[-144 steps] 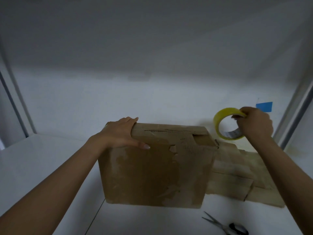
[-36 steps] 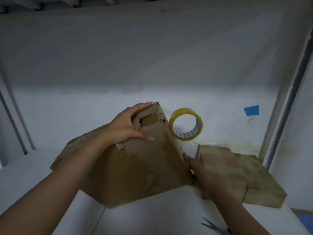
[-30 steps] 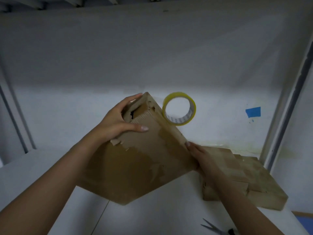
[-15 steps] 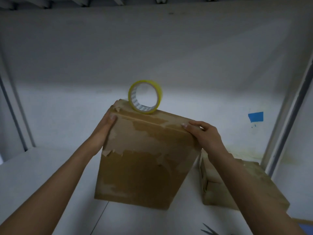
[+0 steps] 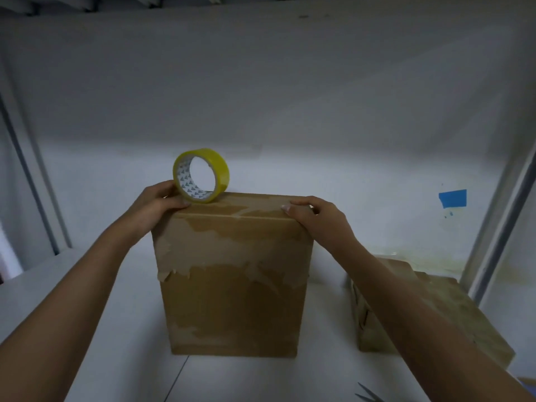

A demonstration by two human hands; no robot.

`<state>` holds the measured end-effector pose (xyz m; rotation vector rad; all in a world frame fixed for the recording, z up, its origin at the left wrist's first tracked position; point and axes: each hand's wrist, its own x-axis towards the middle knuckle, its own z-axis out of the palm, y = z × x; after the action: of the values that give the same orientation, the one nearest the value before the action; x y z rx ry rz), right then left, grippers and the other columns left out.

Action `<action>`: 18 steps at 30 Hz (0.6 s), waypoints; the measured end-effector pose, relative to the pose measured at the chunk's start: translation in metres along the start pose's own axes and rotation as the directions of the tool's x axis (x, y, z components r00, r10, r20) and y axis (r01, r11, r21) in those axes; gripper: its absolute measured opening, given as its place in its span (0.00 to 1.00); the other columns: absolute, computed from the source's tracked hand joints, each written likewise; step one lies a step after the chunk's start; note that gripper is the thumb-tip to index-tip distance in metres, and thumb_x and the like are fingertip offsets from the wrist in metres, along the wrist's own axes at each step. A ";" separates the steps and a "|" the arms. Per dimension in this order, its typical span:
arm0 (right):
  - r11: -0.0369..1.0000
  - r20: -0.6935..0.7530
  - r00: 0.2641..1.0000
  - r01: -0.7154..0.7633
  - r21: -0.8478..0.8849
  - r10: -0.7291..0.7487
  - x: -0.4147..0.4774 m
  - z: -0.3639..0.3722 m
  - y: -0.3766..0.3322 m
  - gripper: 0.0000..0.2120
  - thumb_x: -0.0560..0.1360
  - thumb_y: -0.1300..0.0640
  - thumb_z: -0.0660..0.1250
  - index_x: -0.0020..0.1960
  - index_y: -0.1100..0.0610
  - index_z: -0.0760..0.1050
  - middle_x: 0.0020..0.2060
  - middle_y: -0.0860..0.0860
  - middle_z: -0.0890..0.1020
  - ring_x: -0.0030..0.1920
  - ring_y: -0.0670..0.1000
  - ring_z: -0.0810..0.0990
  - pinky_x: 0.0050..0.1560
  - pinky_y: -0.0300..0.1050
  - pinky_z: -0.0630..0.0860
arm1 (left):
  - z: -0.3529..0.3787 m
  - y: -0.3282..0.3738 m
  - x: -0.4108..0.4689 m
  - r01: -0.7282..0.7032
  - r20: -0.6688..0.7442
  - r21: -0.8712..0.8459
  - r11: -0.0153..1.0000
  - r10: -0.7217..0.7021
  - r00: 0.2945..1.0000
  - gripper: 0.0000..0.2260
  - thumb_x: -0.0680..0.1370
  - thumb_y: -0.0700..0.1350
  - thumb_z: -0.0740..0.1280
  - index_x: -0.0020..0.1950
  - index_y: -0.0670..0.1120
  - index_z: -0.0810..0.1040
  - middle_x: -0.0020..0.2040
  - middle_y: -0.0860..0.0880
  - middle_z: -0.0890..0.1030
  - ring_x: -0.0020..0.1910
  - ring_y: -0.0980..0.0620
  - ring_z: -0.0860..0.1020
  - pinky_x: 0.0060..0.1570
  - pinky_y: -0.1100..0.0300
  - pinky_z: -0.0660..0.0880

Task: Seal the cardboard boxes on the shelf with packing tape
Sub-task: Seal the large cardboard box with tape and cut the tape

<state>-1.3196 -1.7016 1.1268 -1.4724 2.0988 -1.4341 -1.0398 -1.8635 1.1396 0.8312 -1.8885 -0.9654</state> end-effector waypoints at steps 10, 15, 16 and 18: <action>0.977 -0.087 0.984 -0.137 0.164 0.152 0.022 0.013 0.009 0.20 0.73 0.35 0.65 0.57 0.46 0.75 0.53 0.47 0.78 0.60 0.56 0.75 0.63 0.60 0.73 | -0.006 -0.006 0.000 0.017 0.009 0.212 0.977 -0.019 1.000 0.24 0.74 0.61 0.70 0.69 0.60 0.71 0.64 0.58 0.76 0.63 0.55 0.74 0.60 0.56 0.69; 0.991 -0.193 0.974 -0.130 -0.041 0.120 0.024 0.007 -0.004 0.22 0.74 0.35 0.63 0.60 0.48 0.77 0.55 0.50 0.78 0.66 0.57 0.64 0.61 0.51 0.61 | -0.004 -0.008 0.001 0.015 -0.002 0.260 0.965 -0.015 1.000 0.20 0.80 0.55 0.66 0.72 0.58 0.70 0.62 0.58 0.74 0.61 0.55 0.72 0.56 0.59 0.67; 0.990 -0.225 0.972 -0.097 -0.098 0.072 0.024 0.007 -0.009 0.22 0.74 0.35 0.63 0.61 0.48 0.77 0.57 0.51 0.79 0.66 0.57 0.64 0.58 0.51 0.62 | -0.004 -0.008 0.000 0.017 -0.004 0.271 0.963 -0.017 1.000 0.20 0.80 0.55 0.65 0.72 0.58 0.70 0.62 0.58 0.74 0.61 0.55 0.72 0.56 0.59 0.67; 0.978 -0.255 0.967 -0.029 -0.209 -0.026 0.024 0.012 -0.022 0.23 0.73 0.35 0.64 0.63 0.46 0.76 0.60 0.49 0.78 0.66 0.57 0.64 0.57 0.51 0.62 | -0.004 -0.009 0.000 0.020 -0.006 0.279 0.960 -0.019 1.000 0.20 0.80 0.55 0.65 0.72 0.58 0.69 0.61 0.59 0.74 0.60 0.56 0.72 0.55 0.59 0.66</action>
<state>-1.3101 -1.7283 1.1467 -1.4198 2.4754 -1.5124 -1.0344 -1.8688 1.1332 1.0157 -2.0462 -0.7160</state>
